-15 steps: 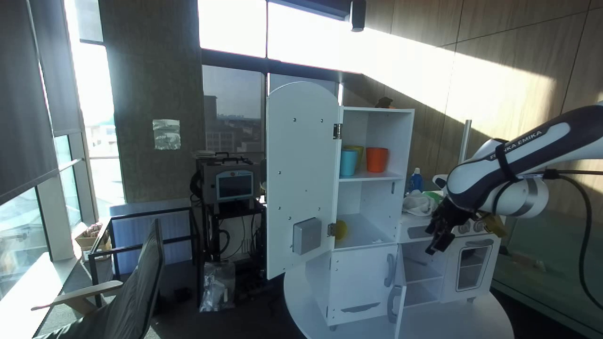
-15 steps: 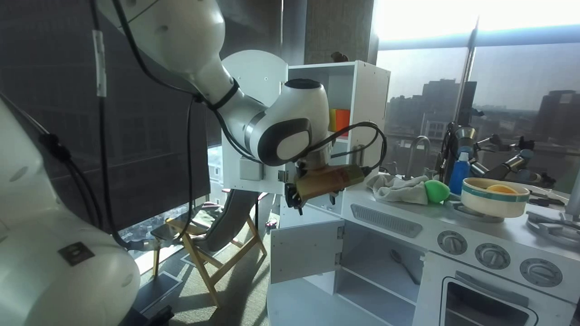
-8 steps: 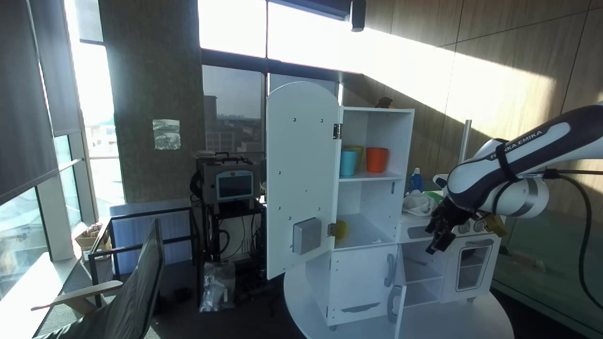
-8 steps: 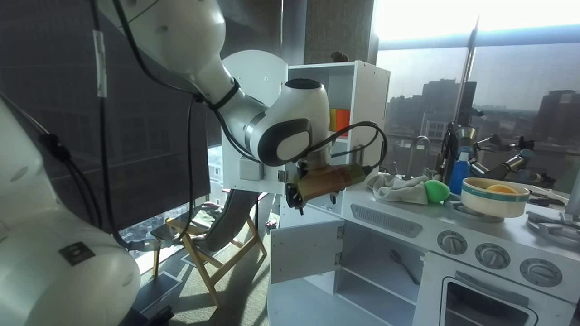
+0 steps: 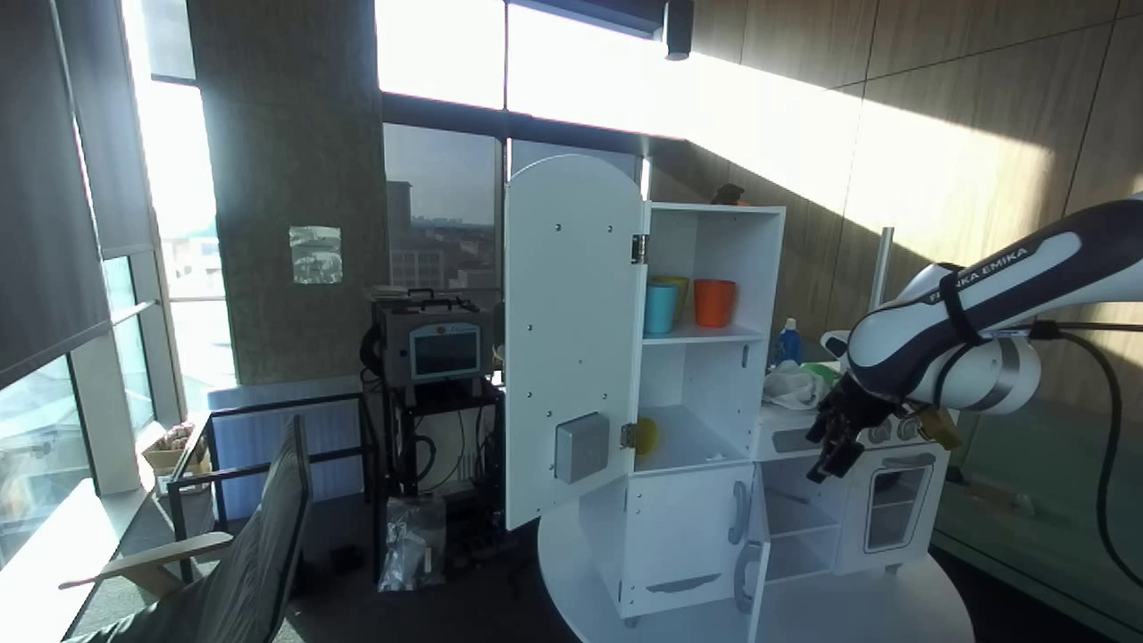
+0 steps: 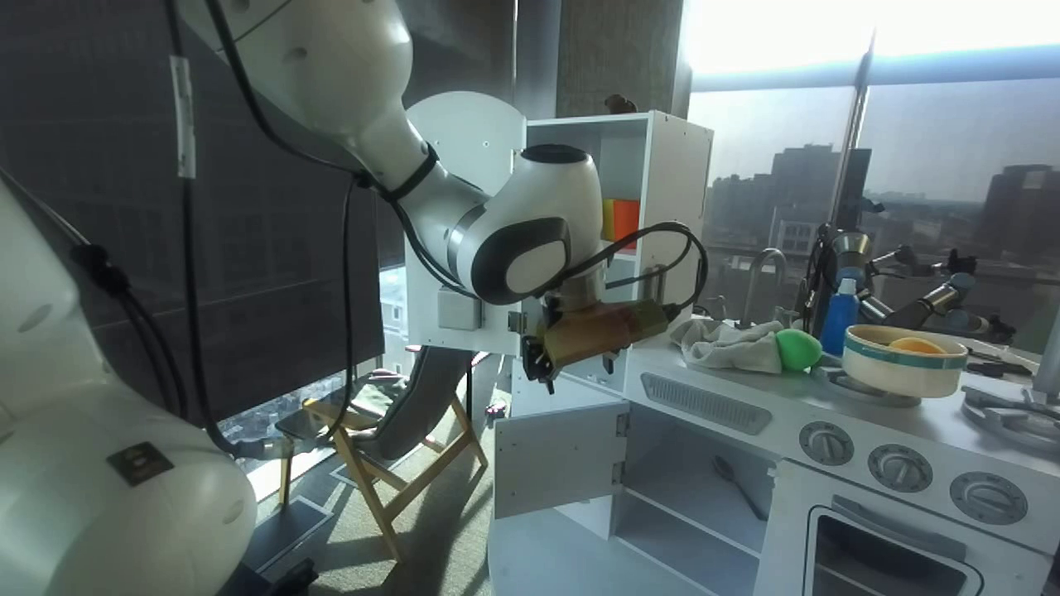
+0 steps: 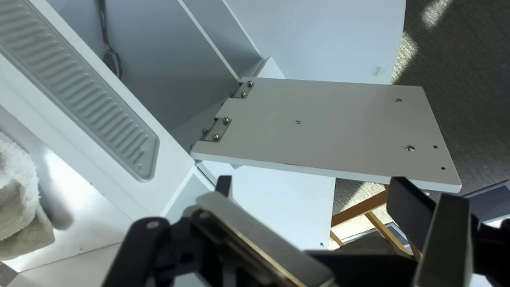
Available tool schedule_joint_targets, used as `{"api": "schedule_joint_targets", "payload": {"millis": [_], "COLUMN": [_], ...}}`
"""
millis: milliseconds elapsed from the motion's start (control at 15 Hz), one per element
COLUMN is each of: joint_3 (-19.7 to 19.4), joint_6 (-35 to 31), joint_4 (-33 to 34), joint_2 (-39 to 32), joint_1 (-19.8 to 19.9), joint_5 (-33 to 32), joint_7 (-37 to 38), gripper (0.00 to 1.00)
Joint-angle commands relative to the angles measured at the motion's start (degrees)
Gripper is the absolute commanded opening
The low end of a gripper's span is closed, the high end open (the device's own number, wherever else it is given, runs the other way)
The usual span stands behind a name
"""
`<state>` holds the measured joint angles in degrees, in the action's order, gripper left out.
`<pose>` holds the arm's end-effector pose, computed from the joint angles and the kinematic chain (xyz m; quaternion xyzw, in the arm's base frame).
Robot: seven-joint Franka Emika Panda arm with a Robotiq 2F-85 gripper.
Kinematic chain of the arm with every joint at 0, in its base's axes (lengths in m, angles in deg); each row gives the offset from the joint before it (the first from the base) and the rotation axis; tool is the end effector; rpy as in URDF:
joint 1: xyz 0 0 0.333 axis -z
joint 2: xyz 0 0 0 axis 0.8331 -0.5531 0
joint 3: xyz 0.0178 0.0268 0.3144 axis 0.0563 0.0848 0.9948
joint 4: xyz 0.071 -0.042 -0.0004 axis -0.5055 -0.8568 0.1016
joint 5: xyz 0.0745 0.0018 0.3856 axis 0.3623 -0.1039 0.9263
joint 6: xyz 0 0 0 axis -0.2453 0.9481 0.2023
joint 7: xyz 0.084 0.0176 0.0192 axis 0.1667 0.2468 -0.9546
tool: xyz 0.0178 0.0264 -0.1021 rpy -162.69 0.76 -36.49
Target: Open the middle cabinet door at the bottom and close the top left cabinet door
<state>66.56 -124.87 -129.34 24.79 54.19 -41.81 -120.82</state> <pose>0.4209 -0.1422 0.3973 0.8931 0.3904 0.2084 0.0806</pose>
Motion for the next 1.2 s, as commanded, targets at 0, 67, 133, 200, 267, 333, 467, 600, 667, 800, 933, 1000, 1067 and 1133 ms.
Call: {"api": "schedule_joint_targets", "payload": {"millis": [0,67,133,200,267,333,467,600,667,800,933,1000,1067,1133], "joint_3": [3.1,4.6,4.7,5.0,5.3,6.5,8.0,10.8,12.3,15.7,20.1,22.1,23.8,25.6], "joint_6": [3.3,2.7,2.2,2.3,2.0,2.7,6.0,6.8,7.6,7.6,6.4,6.6,5.2,4.2], "joint_4": [-4.7,-6.3,-7.3,-8.3,-9.6,-10.7,-7.6,-7.1,-6.9,-6.7,-6.6,-6.6,-6.7,-6.7], "joint_2": [9.8,12.5,14.4,17.0,20.0,23.1,26.8,31.3,33.3,36.9,39.3,40.2,40.5,40.4], "joint_1": [-0.7,-0.4,-1.4,-2.6,-3.8,-4.3,-6.9,-9.5,-11.4,-15.5,-19.9,-22.1,-24.4,-26.4], "joint_5": [-0.2,-1.2,-1.0,-0.4,-0.1,-0.4,-1.6,-2.4,-2.1,-1.9,-1.7,-1.8,-2.2,-2.6], "joint_7": [-1.0,-1.4,-3.1,-3.7,-4.0,-2.8,-1.8,-0.8,0.3,1.9,5.2,7.0,7.9,9.0], "gripper": [1.00,1.00,1.00,1.00,1.00,1.00,1.00,1.00,1.00,1.00,1.00,1.00,1.00,1.00]}}
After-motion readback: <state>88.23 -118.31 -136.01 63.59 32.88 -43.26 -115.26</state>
